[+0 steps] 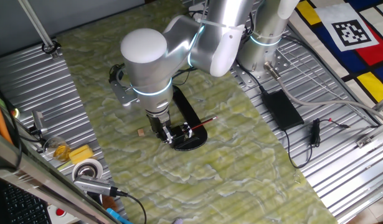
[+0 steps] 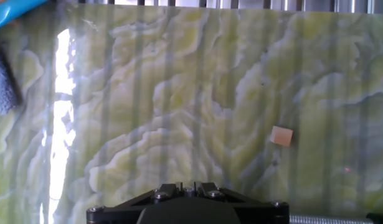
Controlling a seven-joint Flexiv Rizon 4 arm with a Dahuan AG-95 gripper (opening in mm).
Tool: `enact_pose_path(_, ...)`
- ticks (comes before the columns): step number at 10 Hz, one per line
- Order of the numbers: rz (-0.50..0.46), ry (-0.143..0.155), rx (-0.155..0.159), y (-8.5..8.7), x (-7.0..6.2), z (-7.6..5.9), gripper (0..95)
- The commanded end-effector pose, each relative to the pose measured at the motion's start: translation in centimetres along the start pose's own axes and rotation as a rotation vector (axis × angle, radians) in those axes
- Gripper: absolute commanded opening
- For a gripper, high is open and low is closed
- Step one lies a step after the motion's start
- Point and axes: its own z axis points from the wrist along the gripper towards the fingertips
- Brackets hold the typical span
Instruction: Sharpen the pencil with a pencil sharpener
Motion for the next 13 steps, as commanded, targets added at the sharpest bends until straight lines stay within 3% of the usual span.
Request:
enact_pose_path(1, 0.003, 0.001, 0.001, 0.0, 0.0, 0.0, 0.0)
enact_pose_path(13, -0.002, -0.009, -0.003, 1.7, -0.6, 1.3, 0.0)
